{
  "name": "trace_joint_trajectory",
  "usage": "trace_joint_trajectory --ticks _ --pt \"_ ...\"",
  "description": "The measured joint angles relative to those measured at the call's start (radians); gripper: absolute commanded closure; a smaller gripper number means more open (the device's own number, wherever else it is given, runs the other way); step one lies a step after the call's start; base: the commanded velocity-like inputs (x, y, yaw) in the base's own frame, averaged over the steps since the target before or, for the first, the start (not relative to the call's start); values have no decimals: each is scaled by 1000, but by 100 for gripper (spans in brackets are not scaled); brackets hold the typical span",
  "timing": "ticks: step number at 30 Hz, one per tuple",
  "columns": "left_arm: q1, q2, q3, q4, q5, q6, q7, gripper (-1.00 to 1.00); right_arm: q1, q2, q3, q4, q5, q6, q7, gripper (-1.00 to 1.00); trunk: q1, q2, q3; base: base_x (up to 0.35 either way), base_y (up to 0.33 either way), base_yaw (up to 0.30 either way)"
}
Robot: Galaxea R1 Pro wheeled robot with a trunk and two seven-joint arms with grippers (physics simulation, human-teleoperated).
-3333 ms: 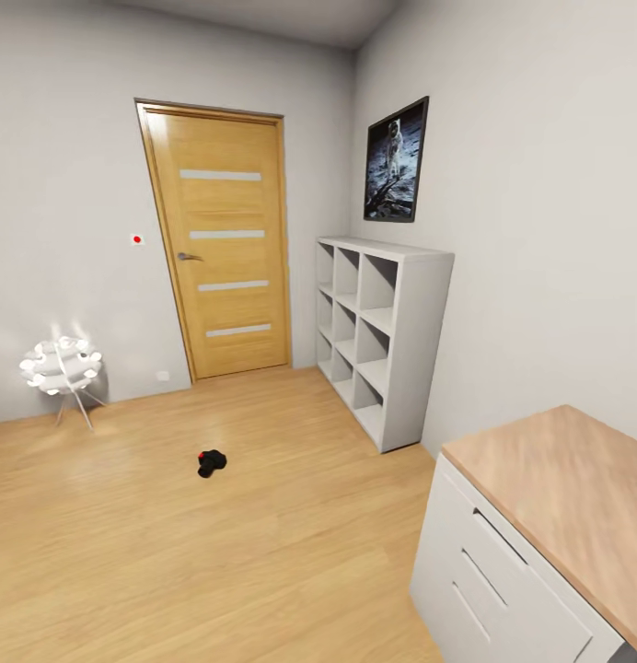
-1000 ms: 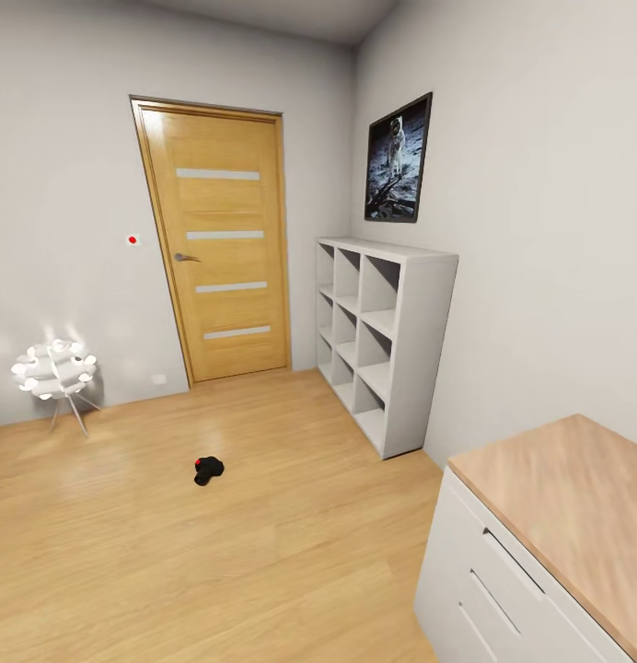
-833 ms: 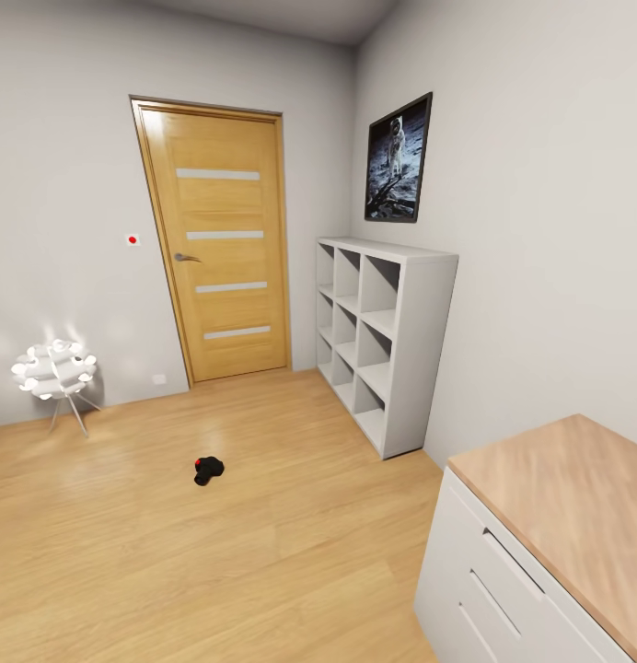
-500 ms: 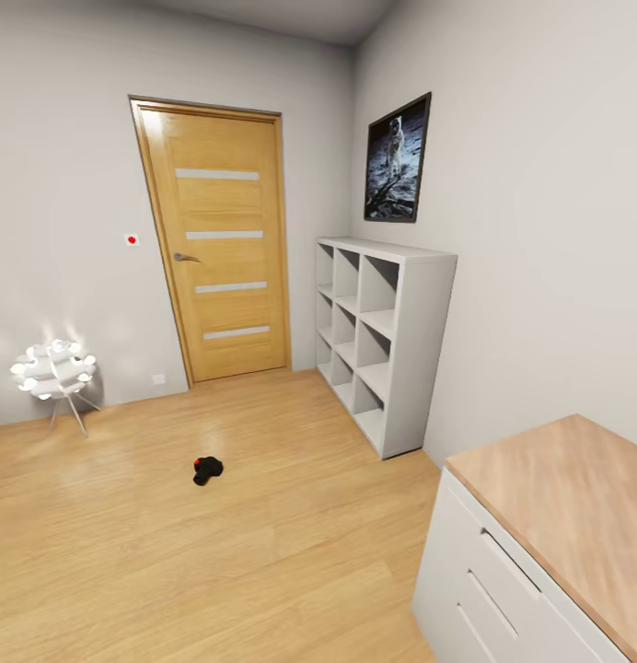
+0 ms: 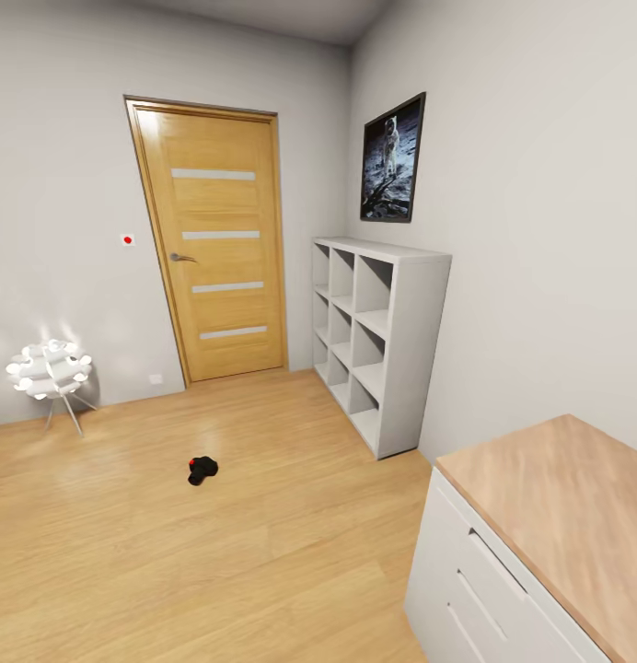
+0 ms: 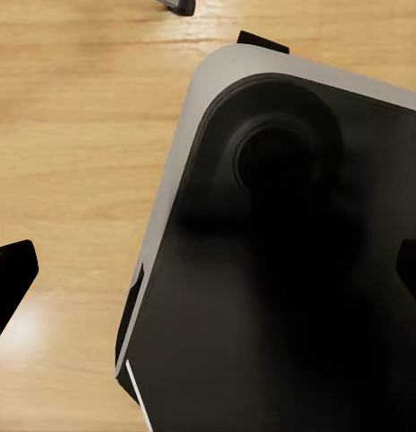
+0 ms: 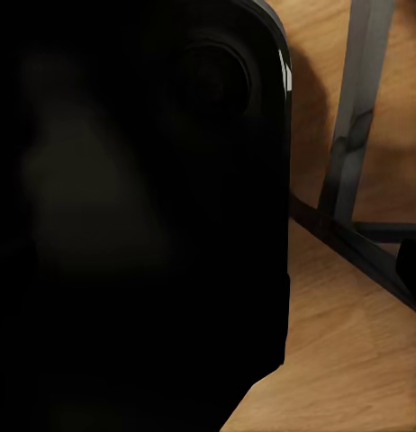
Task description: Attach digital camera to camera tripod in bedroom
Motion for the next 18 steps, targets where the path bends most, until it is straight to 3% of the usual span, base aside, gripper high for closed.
trace_joint_trajectory --ticks 14,18 --pt "0 0 2 -1 1 -1 1 -100 0 -2 2 -1 2 8 2 -100 0 0 0 0 -1 0" --pt "0 0 4 -3 1 -1 2 -100 0 -20 2 -10 3 14 3 -100 0 0 0 0 0 0"
